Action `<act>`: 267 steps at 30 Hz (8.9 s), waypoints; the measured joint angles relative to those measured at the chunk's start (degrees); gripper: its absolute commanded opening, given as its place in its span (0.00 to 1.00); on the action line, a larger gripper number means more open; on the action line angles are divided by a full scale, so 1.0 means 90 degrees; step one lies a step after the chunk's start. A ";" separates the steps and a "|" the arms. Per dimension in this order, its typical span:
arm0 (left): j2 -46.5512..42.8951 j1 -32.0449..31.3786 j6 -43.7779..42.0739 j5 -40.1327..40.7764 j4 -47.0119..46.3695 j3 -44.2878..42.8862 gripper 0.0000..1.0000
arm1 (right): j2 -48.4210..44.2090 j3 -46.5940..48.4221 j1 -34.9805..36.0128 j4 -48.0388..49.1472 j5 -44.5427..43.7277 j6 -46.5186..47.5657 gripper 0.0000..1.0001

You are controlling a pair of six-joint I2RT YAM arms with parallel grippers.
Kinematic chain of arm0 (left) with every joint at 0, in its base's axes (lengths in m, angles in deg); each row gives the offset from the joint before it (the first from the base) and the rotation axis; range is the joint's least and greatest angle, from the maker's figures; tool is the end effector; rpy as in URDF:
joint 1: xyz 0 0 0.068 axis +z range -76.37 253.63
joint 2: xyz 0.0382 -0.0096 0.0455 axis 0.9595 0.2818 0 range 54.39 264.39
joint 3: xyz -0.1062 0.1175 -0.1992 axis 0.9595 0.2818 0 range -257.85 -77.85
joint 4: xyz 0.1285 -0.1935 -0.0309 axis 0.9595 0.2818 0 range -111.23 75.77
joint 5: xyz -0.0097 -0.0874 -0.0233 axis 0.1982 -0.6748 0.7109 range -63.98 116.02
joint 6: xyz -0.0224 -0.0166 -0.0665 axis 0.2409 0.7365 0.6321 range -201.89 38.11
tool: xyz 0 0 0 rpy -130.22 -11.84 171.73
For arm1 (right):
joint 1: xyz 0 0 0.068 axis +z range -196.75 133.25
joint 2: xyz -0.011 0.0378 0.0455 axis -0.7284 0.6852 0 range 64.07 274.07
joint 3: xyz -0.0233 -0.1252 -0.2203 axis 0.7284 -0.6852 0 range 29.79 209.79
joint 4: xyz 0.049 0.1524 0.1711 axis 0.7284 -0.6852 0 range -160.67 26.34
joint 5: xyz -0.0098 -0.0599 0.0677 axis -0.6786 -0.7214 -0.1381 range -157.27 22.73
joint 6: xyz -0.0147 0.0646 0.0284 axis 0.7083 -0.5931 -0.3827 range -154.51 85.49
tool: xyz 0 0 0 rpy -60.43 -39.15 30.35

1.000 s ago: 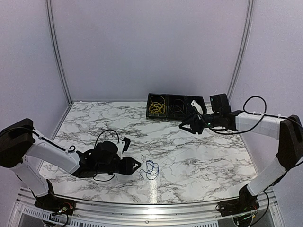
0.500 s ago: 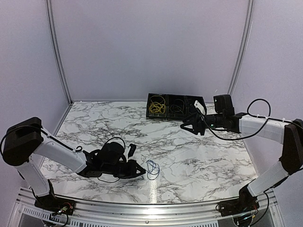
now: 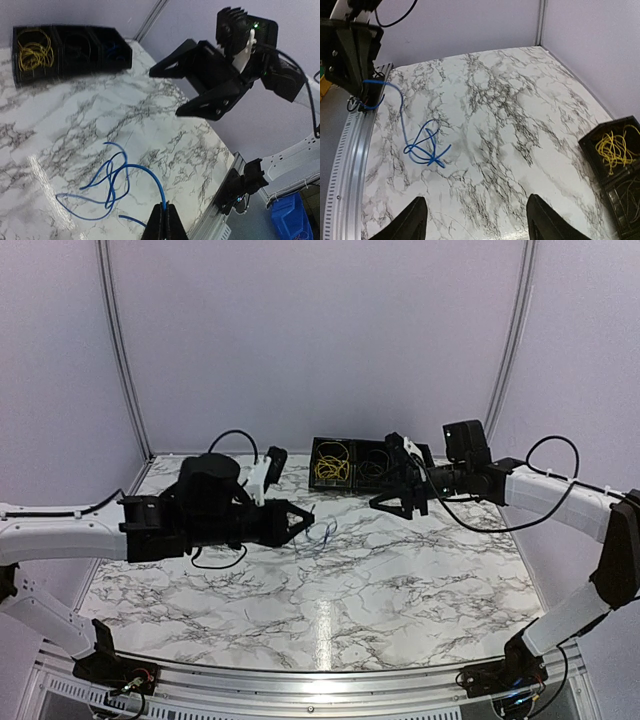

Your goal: Untangle the cables

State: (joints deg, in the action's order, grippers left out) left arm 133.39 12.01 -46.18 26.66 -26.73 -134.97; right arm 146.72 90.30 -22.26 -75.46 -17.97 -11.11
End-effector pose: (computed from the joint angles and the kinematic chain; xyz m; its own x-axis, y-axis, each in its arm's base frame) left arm 0.1546 -0.2849 0.2915 -0.6194 -0.0813 -0.7808 0.6320 0.5383 -0.5574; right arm 0.2587 0.1674 0.2676 -0.1316 -0.3446 -0.9295 -0.9752 0.2134 0.0590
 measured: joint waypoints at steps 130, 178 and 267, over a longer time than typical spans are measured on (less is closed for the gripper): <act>-0.1523 -0.0185 -0.0721 0.1972 0.0602 0.0321 0.52 | 0.2752 0.2123 0.1790 0.0304 0.0576 -0.1659 0.00; 0.2290 -0.0525 -0.0542 0.4551 -0.3942 0.1855 0.24 | 0.1957 0.1953 0.1826 0.1175 0.0644 -0.3747 0.00; 0.2339 -0.0398 0.0131 0.2812 -0.4784 0.3230 0.46 | 0.5316 0.6003 -0.2820 0.0767 -0.2399 -0.2322 0.00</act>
State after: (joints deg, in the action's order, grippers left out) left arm 154.44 8.42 -45.00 51.97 -69.79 -105.90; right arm 194.56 144.33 -47.63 -68.55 -39.56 -32.00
